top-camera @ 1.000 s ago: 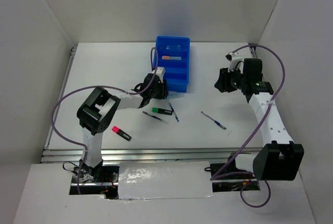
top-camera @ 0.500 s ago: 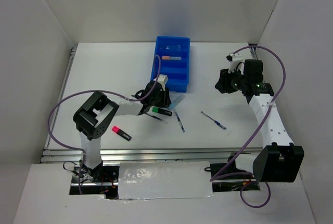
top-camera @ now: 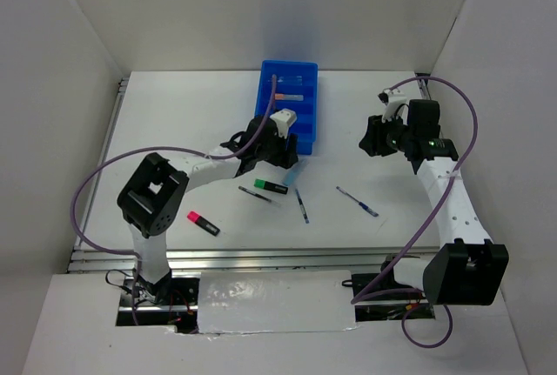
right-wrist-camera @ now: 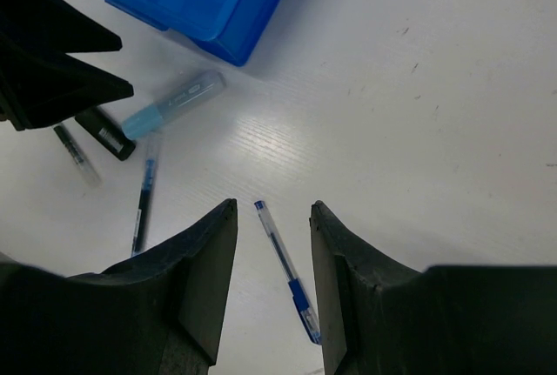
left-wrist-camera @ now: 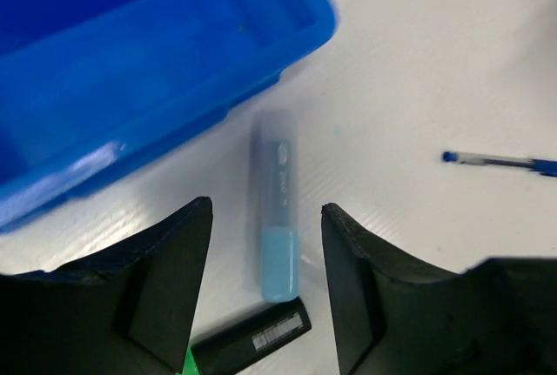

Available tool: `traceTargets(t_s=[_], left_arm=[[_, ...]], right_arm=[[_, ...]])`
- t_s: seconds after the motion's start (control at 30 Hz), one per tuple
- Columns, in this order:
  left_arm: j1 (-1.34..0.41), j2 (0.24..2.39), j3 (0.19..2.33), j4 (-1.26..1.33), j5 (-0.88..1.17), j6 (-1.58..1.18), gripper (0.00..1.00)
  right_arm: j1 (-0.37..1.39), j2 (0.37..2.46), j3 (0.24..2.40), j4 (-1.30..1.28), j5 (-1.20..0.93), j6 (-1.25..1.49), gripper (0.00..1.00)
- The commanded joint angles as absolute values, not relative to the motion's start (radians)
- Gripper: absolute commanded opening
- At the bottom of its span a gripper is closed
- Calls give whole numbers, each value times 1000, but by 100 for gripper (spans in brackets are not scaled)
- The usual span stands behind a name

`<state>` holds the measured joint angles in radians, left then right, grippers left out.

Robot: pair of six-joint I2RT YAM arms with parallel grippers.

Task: Sort the stationery into containers
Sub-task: Grab a piece of stationery with the left arm

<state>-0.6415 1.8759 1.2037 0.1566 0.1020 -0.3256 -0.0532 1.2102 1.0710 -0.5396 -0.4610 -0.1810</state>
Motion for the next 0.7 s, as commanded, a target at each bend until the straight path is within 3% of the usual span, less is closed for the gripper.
traceTargets(t_s=[0.0, 0.23, 0.47, 0.67], left_arm=[[-666, 1917, 1288, 65, 155, -239, 64], [-693, 1977, 1341, -27, 109, -224, 64], [-703, 2028, 1359, -66, 38, -218, 73], [-718, 2062, 1365, -78, 17, -195, 66]], right_arm=[[-55, 1186, 1065, -520, -474, -195, 47], [-64, 1178, 1051, -506, -472, -189, 47], [-71, 1181, 1048, -508, -472, -189, 47], [-74, 1192, 1054, -505, -474, -190, 47]])
